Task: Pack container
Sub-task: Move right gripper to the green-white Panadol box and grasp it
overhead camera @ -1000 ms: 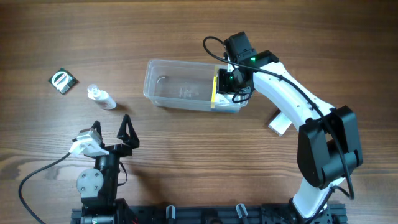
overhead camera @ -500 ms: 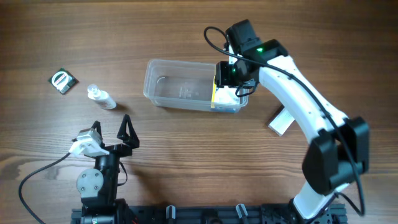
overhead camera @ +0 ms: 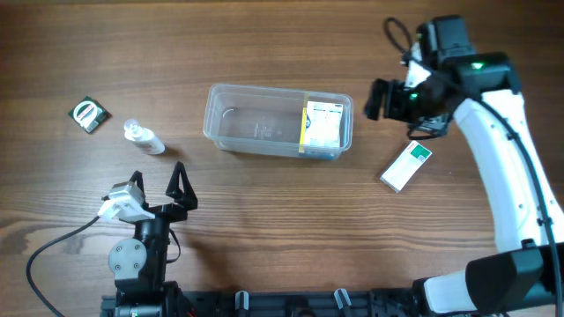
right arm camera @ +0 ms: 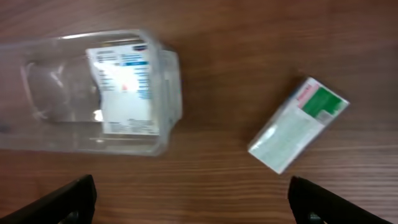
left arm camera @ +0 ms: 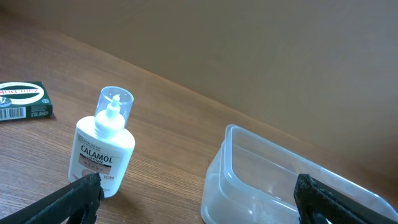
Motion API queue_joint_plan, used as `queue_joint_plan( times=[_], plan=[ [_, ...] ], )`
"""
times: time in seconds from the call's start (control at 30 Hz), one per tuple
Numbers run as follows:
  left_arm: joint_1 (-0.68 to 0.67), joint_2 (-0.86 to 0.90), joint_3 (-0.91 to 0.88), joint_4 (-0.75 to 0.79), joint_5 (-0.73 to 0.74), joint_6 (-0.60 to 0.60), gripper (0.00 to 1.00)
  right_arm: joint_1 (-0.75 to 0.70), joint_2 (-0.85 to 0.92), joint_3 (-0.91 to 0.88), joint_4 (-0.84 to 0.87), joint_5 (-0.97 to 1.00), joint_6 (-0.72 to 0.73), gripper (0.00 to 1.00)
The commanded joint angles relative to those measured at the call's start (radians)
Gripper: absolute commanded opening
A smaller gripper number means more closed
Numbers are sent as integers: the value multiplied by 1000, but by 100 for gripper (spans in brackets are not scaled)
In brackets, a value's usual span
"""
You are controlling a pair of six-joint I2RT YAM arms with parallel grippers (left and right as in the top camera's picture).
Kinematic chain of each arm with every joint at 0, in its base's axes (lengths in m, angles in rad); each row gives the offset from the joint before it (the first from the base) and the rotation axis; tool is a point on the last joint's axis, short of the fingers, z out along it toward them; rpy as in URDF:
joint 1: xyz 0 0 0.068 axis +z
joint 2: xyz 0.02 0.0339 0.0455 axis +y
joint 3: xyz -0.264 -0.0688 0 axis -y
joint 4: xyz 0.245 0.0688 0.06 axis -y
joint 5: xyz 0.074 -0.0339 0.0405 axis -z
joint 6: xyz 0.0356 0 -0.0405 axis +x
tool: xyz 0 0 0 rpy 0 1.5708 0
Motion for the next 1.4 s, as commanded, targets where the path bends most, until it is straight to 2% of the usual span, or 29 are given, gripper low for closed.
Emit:
queue_joint_plan(
  times=[0.0, 0.07, 0.2, 0.5, 0.97, 1.37],
  plan=[
    [8, -5, -3, -7, -6, 2, 100, -32, -5, -11, -39, 95, 27, 100],
    [8, -5, -3, -7, -6, 2, 100, -57, -5, -45, -67, 173, 143, 100],
    [8, -5, -3, -7, -6, 1, 100, -103, -6, -151, -47, 206, 264, 99],
    [8, -5, -3, -7, -6, 2, 100, -129, -5, -451, 215, 192, 378, 96],
    [8, -5, -3, -7, -6, 1, 100, -129, 7, -661, 526, 204, 410, 88],
    [8, -5, -3, -7, -6, 2, 100, -129, 43, -678, 612, 219, 388, 78]
  ],
)
